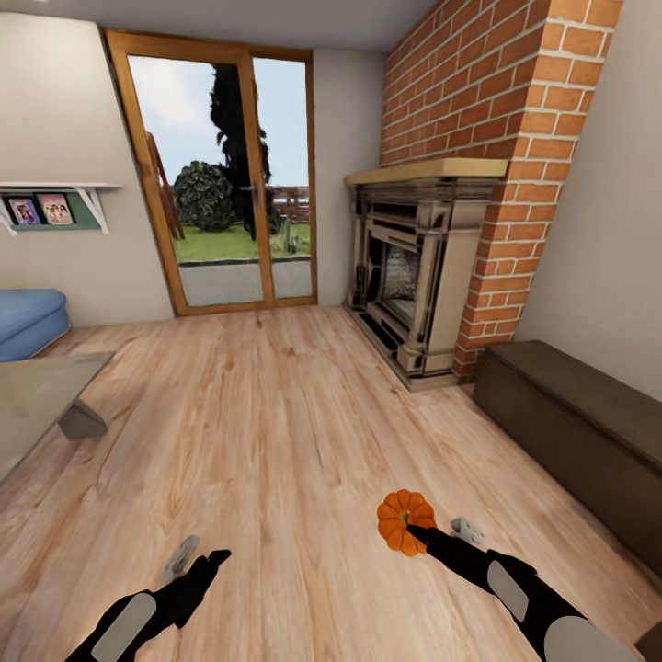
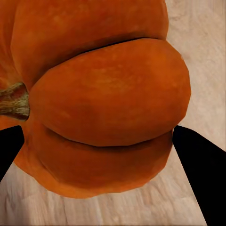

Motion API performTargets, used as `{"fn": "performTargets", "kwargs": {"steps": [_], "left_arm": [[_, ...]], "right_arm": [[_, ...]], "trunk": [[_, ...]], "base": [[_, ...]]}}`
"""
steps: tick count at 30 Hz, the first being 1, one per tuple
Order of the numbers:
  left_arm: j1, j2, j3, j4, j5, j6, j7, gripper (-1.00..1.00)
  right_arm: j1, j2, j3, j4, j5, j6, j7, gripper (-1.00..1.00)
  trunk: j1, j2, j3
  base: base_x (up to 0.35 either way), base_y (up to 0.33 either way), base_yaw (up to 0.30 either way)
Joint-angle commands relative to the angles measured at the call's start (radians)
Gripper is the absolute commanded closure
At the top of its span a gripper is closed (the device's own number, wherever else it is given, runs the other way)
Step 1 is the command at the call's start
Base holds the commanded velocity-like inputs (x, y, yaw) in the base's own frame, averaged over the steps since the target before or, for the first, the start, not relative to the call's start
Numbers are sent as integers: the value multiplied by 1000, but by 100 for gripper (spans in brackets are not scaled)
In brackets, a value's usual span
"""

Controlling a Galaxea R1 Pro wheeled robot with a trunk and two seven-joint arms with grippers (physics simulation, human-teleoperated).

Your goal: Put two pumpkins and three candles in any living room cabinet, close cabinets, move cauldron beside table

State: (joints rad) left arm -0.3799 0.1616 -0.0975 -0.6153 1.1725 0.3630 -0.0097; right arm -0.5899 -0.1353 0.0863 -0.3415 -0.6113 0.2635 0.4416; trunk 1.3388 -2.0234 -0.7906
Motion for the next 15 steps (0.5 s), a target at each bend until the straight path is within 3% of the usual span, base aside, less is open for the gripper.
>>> {"fn": "performTargets", "kwargs": {"steps": [1,15], "left_arm": [[-1,1,-4,0,4,-2,-1,-100],[-1,1,-4,0,4,-6,-1,-100]], "right_arm": [[-1,-1,6,-2,-15,4,-1,100],[-1,-1,5,-2,-15,3,0,100]], "trunk": [[0,0,-1],[0,0,-1]], "base": [[336,1,4],[336,0,7]]}}
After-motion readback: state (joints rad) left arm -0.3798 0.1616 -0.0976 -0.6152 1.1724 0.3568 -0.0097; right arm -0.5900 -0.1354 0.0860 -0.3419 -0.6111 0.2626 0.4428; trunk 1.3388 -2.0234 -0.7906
